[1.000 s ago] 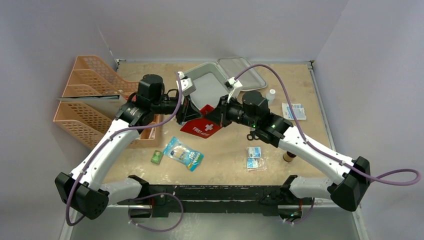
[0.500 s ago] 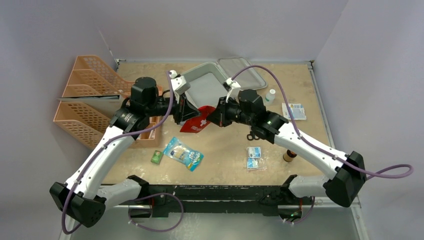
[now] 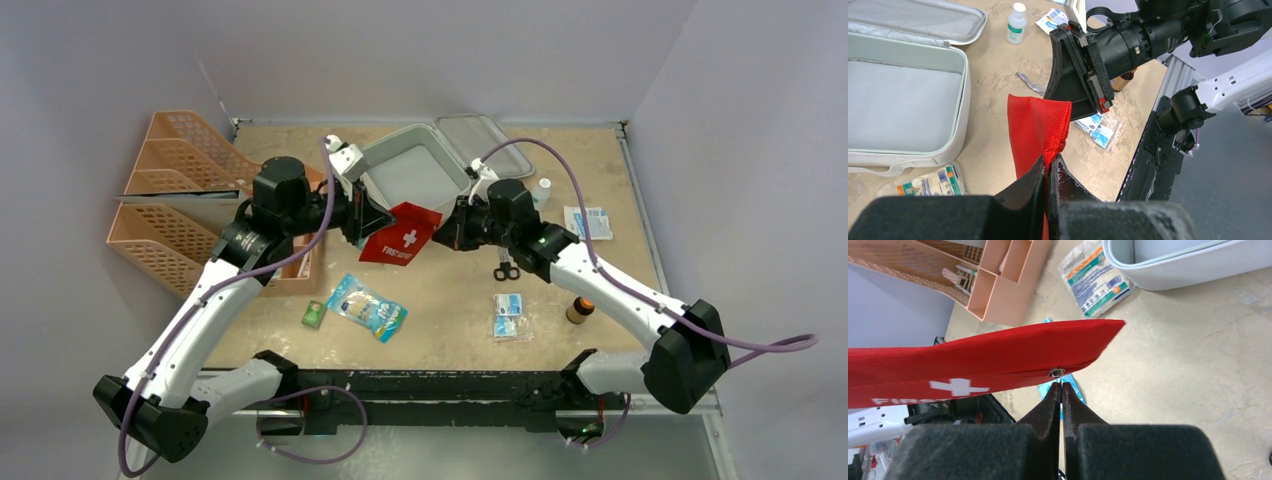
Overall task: Organize the medicine kit
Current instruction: Zip the medicine pouch.
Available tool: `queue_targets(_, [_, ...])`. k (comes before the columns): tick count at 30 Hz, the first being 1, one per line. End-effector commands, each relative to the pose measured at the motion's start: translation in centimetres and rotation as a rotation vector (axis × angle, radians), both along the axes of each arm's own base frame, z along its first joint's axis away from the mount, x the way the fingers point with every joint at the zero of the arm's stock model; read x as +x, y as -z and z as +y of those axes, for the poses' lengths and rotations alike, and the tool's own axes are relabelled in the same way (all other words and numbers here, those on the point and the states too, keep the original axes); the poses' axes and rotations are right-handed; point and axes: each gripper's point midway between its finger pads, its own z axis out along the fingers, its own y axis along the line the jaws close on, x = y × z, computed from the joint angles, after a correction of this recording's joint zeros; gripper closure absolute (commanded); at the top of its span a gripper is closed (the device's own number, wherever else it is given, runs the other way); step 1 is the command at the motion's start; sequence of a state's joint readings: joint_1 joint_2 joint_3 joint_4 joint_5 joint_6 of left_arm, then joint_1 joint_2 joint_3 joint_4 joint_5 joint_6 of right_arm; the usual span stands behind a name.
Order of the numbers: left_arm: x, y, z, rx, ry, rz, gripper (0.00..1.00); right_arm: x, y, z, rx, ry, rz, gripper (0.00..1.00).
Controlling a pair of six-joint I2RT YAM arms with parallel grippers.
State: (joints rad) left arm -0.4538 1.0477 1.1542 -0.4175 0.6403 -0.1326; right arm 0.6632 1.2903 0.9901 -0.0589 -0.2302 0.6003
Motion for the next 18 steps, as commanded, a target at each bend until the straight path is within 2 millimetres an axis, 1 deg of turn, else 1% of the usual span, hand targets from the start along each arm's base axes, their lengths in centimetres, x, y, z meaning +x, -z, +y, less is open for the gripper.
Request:
queue_targets(1, [-0.5,-4.7,0.3,-0.095,-0.034,-0.047,1.0,0.6,0.7,-0.9,0.004,0.033,0.021,1.0])
queue_targets(4, [-1.3,-5.4,-0.1,-0.117,0.001,-0.011,1.0,0.9,1.2,-1.3,0.001,0.046,0.027,1.0])
queue_targets(8, [-1.7,-6.0,0.1,-0.133,-0.02,0.045,1.0,1.4,1.9,-2.0,0.001,0.068,0.034,1.0])
queue_targets(10, [-2.1,-6.5,0.1,-0.149,-0.014,0.068,1.0,1.5,1.9,-2.3,0.02,0.059,0.032,1.0])
queue_targets(14, [-3.8,-8.8,-0.7,-0.243,0.066,0.125,1.0,1.5,1.0,-2.2,0.127,-0.001,0.009,1.0])
queue_targets(15, [-4.1,-9.5,-0.8,-0.261,0.078,0.129,1.0,1.6,0.7,-2.2,0.144,-0.01,-0.002,1.0])
queue_targets(18, [-4.4,-10.4,-0.7,-0.273,0.079,0.135,1.0,1.5,0.1,-2.3,0.165,-0.044,-0.027,1.0])
